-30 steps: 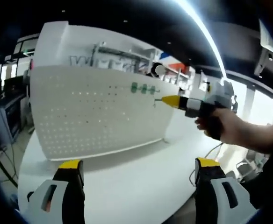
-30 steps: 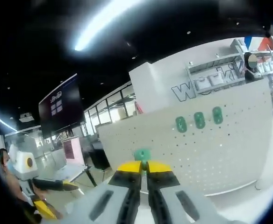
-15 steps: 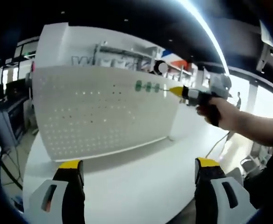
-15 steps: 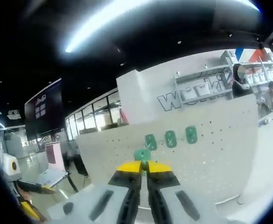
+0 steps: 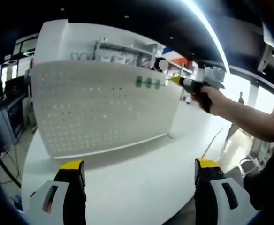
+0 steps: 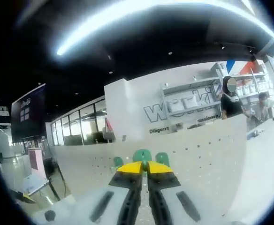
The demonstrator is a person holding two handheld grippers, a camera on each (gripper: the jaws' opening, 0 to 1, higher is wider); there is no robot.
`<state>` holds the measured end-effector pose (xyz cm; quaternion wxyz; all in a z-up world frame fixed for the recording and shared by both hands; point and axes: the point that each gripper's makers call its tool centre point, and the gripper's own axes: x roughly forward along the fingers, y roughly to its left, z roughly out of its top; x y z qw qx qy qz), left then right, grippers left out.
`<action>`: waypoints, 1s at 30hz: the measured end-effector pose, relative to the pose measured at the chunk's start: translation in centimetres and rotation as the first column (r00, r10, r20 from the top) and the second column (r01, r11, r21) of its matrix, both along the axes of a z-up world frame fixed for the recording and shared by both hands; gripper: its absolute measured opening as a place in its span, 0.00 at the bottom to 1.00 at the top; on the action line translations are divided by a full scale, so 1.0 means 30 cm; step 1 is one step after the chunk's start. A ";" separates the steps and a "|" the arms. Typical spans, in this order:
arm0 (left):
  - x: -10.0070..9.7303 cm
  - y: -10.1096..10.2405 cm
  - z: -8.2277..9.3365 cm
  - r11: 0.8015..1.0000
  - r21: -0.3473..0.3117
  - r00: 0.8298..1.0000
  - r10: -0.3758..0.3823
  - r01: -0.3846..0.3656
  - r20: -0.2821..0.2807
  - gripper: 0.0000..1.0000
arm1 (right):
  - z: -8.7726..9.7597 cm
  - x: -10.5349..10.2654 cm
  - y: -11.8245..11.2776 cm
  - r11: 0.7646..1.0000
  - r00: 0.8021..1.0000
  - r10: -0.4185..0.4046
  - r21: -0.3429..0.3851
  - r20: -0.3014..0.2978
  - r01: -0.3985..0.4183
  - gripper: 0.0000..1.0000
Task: Insert the hook assembly into the mounting plate slot until the hook locks in place.
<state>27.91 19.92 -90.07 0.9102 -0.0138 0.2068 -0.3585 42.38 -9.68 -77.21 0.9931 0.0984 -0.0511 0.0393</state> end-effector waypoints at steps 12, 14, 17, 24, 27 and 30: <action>0.010 0.018 -0.009 1.000 0.010 1.000 0.021 -0.021 -0.006 1.00 | -0.007 0.055 -0.104 0.998 0.998 -0.062 -0.016 -0.001 0.062 0.01; 0.012 0.021 -0.007 1.000 0.018 1.000 0.022 -0.022 -0.002 1.00 | -0.012 0.066 -0.114 0.997 0.998 -0.068 -0.025 -0.003 0.068 0.01; 0.015 0.027 -0.004 0.999 0.019 1.000 0.028 -0.027 -0.004 1.00 | -0.016 0.083 -0.131 0.996 0.997 -0.077 -0.041 -0.004 0.076 0.01; 0.008 0.031 -0.021 0.999 0.026 0.999 0.031 -0.030 -0.020 1.00 | -0.020 0.113 -0.188 0.993 0.994 -0.109 -0.033 -0.002 0.109 0.01; 0.007 0.032 -0.025 0.999 0.027 0.999 0.033 -0.033 -0.022 1.00 | -0.033 0.125 -0.201 0.993 0.994 -0.113 -0.030 -0.003 0.113 0.01; 0.010 0.040 -0.025 0.999 0.029 0.999 0.042 -0.041 -0.025 1.00 | -0.052 0.138 -0.216 0.993 0.993 -0.118 -0.020 -0.014 0.118 0.01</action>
